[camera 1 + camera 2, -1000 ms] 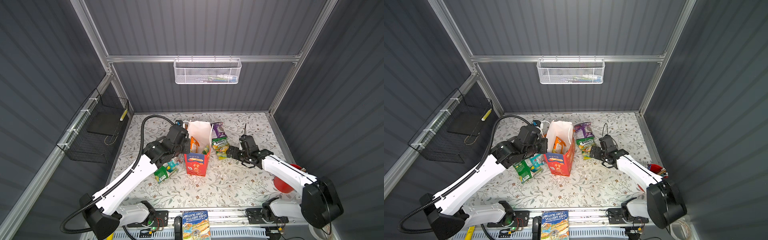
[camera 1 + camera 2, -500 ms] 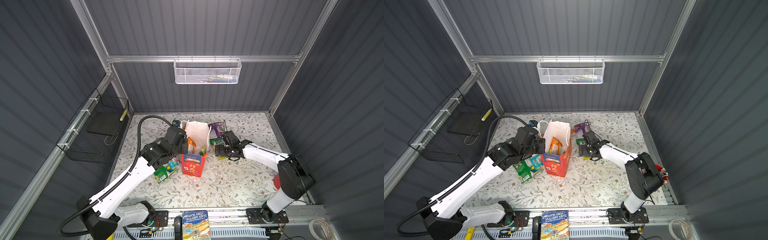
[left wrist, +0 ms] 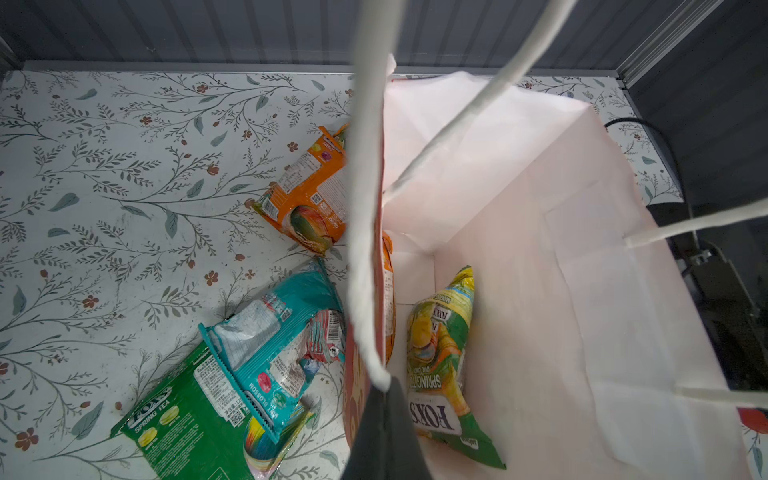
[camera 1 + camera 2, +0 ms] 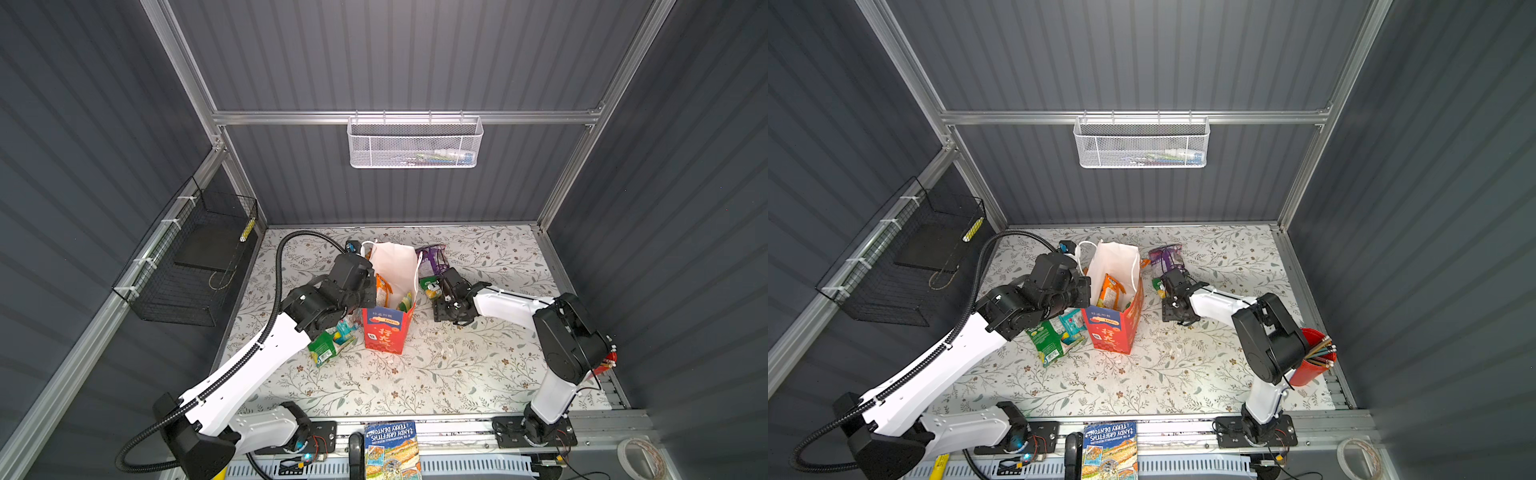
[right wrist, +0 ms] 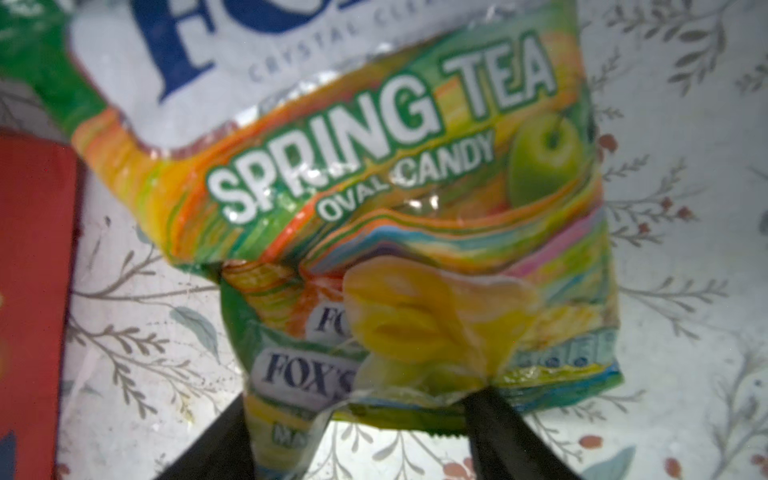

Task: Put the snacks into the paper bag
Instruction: 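Grasp the green Spring Tea packet with the right gripper and lift it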

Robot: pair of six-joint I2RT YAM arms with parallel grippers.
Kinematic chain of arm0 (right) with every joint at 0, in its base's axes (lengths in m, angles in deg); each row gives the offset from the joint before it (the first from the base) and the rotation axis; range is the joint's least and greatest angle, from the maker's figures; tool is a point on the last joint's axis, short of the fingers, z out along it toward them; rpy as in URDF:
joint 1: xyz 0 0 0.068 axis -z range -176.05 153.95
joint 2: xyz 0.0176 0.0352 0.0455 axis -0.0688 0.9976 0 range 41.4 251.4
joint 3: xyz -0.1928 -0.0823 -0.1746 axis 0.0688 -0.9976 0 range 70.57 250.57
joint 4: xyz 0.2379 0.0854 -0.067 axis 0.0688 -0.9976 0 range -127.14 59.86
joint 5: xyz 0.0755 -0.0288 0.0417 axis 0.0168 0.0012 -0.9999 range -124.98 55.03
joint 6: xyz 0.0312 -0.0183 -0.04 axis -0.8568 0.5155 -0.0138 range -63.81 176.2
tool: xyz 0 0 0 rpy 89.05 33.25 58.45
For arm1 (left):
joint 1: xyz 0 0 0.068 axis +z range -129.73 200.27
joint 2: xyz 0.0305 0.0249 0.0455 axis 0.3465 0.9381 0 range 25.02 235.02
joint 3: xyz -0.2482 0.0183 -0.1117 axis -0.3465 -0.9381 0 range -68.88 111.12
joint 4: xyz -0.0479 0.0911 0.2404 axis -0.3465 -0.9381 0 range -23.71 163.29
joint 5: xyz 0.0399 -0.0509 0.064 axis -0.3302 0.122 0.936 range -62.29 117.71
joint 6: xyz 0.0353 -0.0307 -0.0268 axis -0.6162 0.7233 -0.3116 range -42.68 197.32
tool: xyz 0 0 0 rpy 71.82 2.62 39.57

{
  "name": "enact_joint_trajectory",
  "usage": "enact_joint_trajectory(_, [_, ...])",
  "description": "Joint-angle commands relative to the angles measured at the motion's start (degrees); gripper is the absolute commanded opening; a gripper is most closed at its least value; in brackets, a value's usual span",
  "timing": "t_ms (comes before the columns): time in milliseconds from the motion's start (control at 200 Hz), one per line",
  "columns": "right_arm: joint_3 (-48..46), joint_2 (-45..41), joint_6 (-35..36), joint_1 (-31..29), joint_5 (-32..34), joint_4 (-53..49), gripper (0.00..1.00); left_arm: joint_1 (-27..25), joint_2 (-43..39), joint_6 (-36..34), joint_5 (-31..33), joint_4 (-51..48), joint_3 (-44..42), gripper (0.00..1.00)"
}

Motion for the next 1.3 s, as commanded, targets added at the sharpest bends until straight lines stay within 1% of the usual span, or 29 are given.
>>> enact_joint_trajectory(0, [0.51,0.95,-0.48,-0.30,0.71,-1.05,0.56,0.29,-0.06,-0.63,0.37,1.35,0.55,0.00])
enact_joint_trajectory(135, [0.30,0.86,-0.42,-0.39,0.37,-1.07,0.34,0.29,0.06,-0.82,0.96,1.17,0.66,0.00])
enact_joint_trajectory(230, [-0.47,0.04,-0.34,-0.85,-0.02,-0.67,0.22,0.29,-0.01,-0.99,1.07,1.26,0.66,0.00])
enact_joint_trajectory(430, [-2.85,-4.02,-0.84,-1.87,-0.53,-0.72,0.04,0.31,0.34,-1.07,1.00,1.22,0.83,0.00])
enact_joint_trajectory(475, [-3.76,-5.31,-1.12,-2.15,-0.86,0.93,0.03,0.24,0.30,-1.08,0.96,1.27,0.79,0.00])
enact_joint_trajectory(600, [-6.30,-9.61,-1.86,-2.68,-1.06,1.54,0.00,0.26,0.23,-1.12,0.58,1.35,0.67,0.00])
enact_joint_trajectory(710, [-8.76,-14.01,-2.45,-2.90,-1.32,2.34,0.00,0.23,-0.39,-1.34,-0.47,1.78,0.59,0.00])
enact_joint_trajectory(901, [-12.88,-22.49,-4.60,-3.13,-2.76,3.26,0.00,0.23,-0.57,-1.50,-0.12,1.87,0.52,0.00])
enact_joint_trajectory(1001, [-14.67,-28.26,-5.87,-3.66,-3.22,2.88,0.00,0.27,0.24,-1.23,1.41,0.71,1.03,0.00])
enact_joint_trajectory(1121, [-16.49,-35.35,-7.34,-4.46,-3.46,2.34,0.00,0.27,0.05,-1.25,0.65,0.98,0.93,0.00])
enact_joint_trajectory(1296, [-16.36,-44.39,-8.08,-5.28,-2.79,-0.10,0.00,0.30,-0.44,-1.36,0.13,1.43,0.71,0.00])
